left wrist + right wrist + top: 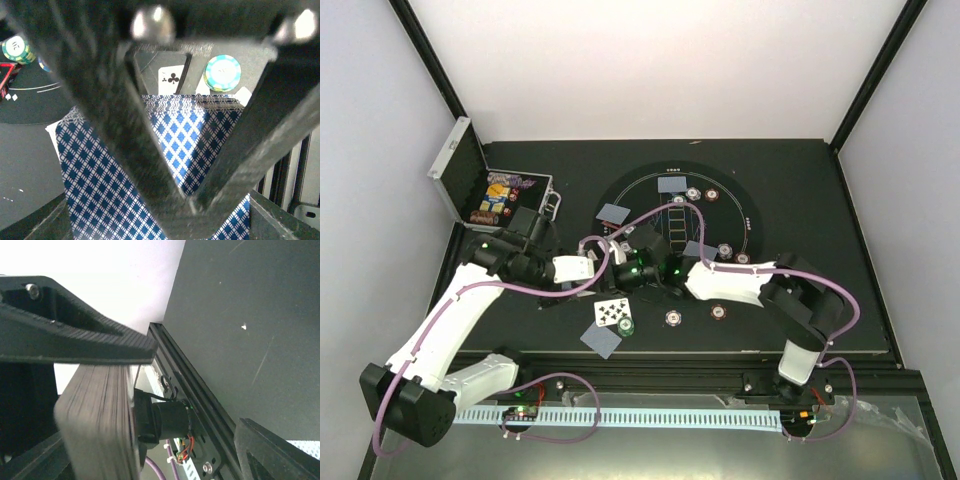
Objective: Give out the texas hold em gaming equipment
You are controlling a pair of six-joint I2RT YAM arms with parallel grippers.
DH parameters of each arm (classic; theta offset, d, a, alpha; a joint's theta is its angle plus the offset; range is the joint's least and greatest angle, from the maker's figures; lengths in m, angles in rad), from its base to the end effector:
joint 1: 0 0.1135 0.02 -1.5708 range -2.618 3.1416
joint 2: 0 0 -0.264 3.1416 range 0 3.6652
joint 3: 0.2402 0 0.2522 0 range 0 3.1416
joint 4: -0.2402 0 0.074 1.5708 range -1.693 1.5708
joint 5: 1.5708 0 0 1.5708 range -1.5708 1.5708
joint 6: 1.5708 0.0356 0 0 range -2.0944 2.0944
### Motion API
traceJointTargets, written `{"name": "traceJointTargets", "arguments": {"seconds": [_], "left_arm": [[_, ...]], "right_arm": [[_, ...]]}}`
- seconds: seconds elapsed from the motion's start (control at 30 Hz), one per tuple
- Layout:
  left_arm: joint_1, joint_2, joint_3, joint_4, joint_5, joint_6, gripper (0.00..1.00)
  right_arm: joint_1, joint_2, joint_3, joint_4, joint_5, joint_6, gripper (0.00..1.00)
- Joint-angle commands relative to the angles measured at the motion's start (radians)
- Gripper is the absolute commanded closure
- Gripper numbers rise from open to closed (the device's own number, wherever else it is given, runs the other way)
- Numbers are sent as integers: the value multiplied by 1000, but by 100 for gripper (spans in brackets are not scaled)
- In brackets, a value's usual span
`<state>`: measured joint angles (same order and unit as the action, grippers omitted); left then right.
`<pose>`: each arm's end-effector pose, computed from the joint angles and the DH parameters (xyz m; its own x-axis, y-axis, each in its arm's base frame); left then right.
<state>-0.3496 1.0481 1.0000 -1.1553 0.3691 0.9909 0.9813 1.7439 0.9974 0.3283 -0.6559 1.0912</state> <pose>0.1593 -0.0718 0.2904 -0.1114 0.8710 -0.4785 0.9752 0.1884 0.1160 0.1929 0.3275 0.2097 -0.9635 -0.1759 -0.2019 -0.2466 0.2890 0.9250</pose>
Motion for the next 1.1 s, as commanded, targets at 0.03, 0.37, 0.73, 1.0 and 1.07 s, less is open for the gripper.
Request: {"name": "traceJointTargets", "arguments": {"seconds": [0.03, 0.37, 0.73, 1.0, 1.07], "left_arm": [[-9, -3, 49, -1, 54, -5, 99], [-9, -3, 51, -16, 36, -1, 99], [-9, 1, 59, -20, 4, 2, 98], [-9, -6, 44, -4, -1, -4, 98], [-9, -6, 40, 1, -1, -6, 99]], "right_arm": [[6, 58, 60, 98, -29, 47, 21], [-26, 102, 4, 192, -41, 112, 30], [-81, 40, -72, 46, -18, 9, 38], [-81, -18, -69, -6, -1, -22, 45], [-81, -33, -67, -6, 0, -19, 51]]}}
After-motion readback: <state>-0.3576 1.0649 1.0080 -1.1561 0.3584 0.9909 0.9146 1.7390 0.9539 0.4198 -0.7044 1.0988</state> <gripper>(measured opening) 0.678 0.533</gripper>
